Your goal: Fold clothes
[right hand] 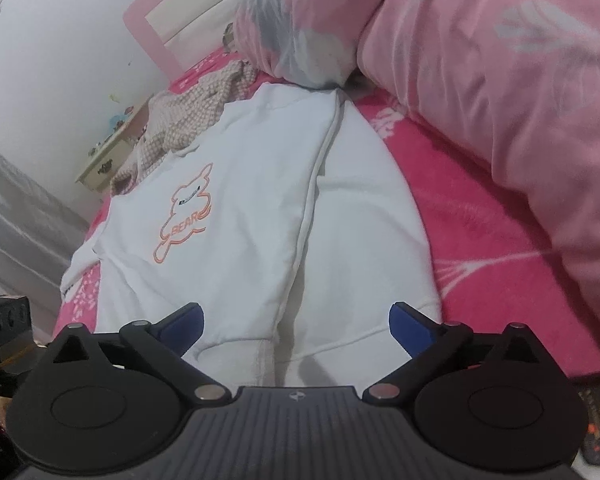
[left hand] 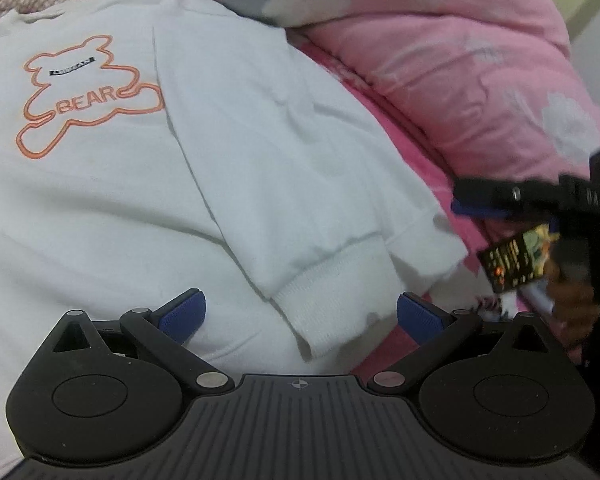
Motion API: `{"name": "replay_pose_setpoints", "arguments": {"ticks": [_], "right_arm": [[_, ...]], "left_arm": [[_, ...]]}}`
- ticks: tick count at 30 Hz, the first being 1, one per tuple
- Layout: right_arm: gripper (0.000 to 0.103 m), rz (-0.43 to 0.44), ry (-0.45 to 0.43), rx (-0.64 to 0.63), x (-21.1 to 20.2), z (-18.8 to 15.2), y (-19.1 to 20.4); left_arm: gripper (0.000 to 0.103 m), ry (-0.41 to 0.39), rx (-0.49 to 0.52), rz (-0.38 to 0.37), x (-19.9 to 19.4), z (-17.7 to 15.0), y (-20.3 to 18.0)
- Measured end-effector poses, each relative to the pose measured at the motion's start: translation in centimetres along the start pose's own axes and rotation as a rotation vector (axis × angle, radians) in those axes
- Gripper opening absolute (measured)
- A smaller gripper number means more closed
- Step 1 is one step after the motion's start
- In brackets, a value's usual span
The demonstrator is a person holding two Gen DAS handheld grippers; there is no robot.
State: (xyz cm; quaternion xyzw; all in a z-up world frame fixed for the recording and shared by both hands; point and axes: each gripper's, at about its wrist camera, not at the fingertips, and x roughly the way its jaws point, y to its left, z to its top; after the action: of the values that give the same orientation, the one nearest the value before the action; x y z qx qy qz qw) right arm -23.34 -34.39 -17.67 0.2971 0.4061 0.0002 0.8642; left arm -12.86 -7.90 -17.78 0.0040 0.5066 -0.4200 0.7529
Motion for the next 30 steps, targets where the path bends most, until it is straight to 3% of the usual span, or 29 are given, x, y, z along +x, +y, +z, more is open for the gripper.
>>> {"name": "replay_pose_setpoints", "arguments": {"ticks": [5, 8, 13, 16, 19, 21, 25, 30], "right_arm": [[0.101, 0.127, 0.070, 0.043, 1.8, 0.4, -0.4], [0.096, 0.152, 0.110, 0.089, 3.4, 1.4, -0.6], [0.080, 0.180, 0.221, 0.188, 6.5, 1.9, -1.7], [0.074, 0.163, 0.279, 0.192, 7.8, 1.2, -1.6], [0.060, 0.154, 0.283, 0.154, 7.8, 1.0, -1.2], [0.031, 0.172, 0.296, 0.167, 7.9, 0.9, -1.3], [0.016, 0.192, 0.282, 0.148, 7.5, 1.0, -0.9], [0.014, 0.233, 0.163, 0.089, 3.3, 4.6, 0.6]], "left_arm": [[0.100, -0.035, -0.060, 0.004, 0.1, 0.6, 0.6], [0.093, -0.027, -0.090, 0.010, 0.6, 1.0, 0.7], [0.057, 0.005, -0.103, 0.036, 2.0, 1.4, 0.4], [0.050, 0.017, -0.106, 0.038, 2.5, 1.3, 0.4], [0.039, 0.015, -0.119, 0.024, 2.5, 1.5, 0.3], [0.033, 0.006, -0.140, 0.000, 2.2, 1.9, 0.2], [0.015, -0.013, -0.182, -0.049, 1.7, 2.7, 0.2], [0.011, -0.040, -0.237, -0.118, 1.0, 3.9, -0.1]]}}
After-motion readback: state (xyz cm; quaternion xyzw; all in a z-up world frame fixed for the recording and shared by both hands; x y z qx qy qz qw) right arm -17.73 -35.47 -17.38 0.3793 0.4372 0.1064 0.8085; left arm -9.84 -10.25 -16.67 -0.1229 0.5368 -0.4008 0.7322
